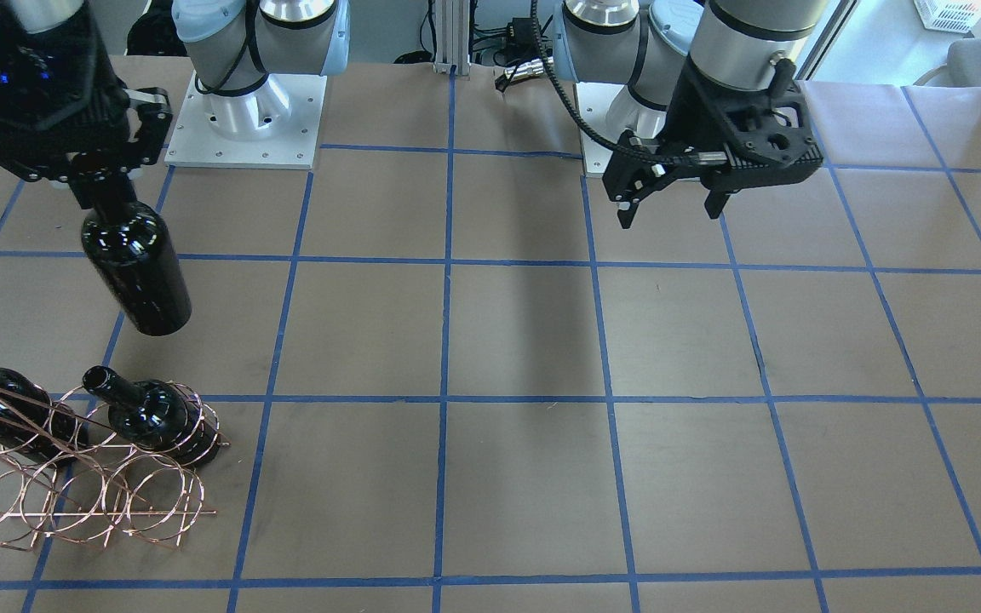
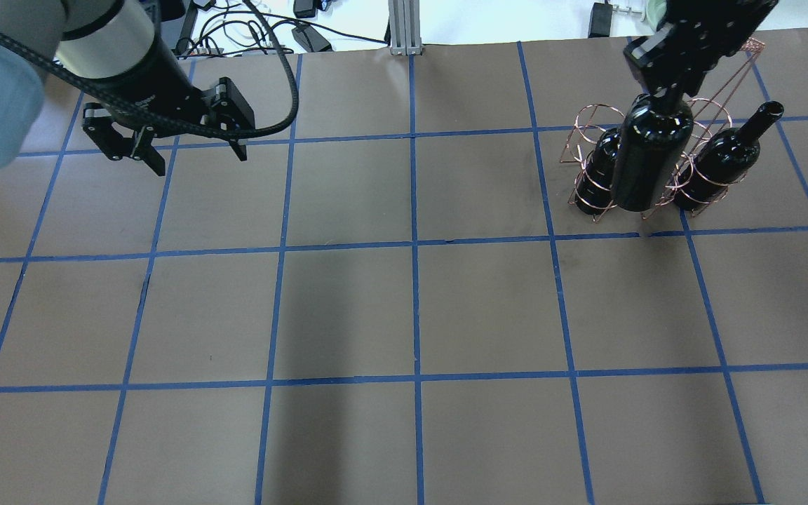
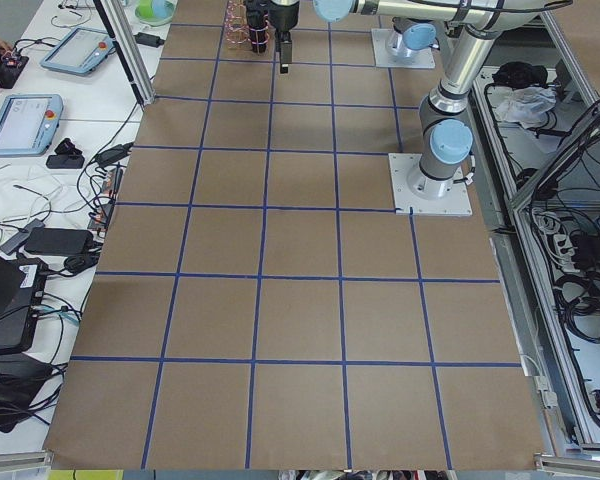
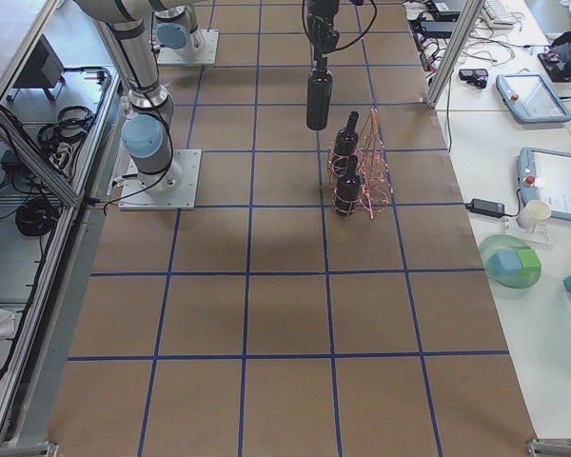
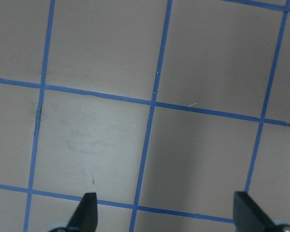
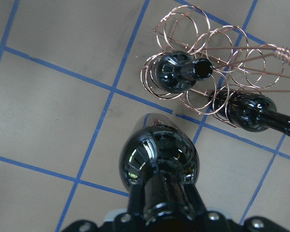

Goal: Place wine into wine basket
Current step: 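Carry the bottle over the copper rack and lower it into the empty slot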

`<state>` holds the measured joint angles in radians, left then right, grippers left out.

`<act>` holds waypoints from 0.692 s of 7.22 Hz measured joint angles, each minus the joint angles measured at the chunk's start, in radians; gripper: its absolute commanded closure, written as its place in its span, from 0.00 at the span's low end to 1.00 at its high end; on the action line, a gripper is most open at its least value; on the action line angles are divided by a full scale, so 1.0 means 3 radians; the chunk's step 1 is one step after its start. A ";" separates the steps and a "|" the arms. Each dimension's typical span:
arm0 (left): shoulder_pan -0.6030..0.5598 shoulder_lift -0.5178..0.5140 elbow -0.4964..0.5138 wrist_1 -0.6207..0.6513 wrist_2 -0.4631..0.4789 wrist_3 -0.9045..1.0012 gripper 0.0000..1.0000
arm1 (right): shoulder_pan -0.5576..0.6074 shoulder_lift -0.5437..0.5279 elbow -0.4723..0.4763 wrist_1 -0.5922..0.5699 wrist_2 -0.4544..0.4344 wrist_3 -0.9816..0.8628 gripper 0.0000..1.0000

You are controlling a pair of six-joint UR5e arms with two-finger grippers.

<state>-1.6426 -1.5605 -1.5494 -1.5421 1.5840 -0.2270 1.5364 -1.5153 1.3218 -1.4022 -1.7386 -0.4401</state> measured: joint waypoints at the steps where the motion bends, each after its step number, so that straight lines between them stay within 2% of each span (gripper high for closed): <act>1: -0.0100 -0.0001 -0.0007 0.0023 0.0000 -0.0028 0.00 | -0.0174 -0.0036 0.0000 0.0026 -0.0006 -0.0273 1.00; 3: -0.0173 0.0011 -0.0009 0.0041 0.0002 0.0002 0.00 | -0.0482 -0.0027 -0.0002 0.0002 0.0026 -0.0750 1.00; 5: -0.0171 0.0024 -0.0010 0.0045 0.0007 0.0018 0.00 | -0.0656 0.0041 -0.0001 -0.0103 0.0155 -0.0967 1.00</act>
<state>-1.6938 -1.5532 -1.5524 -1.5285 1.5861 -0.2216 1.3395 -1.5030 1.3216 -1.4331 -1.6921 -0.7302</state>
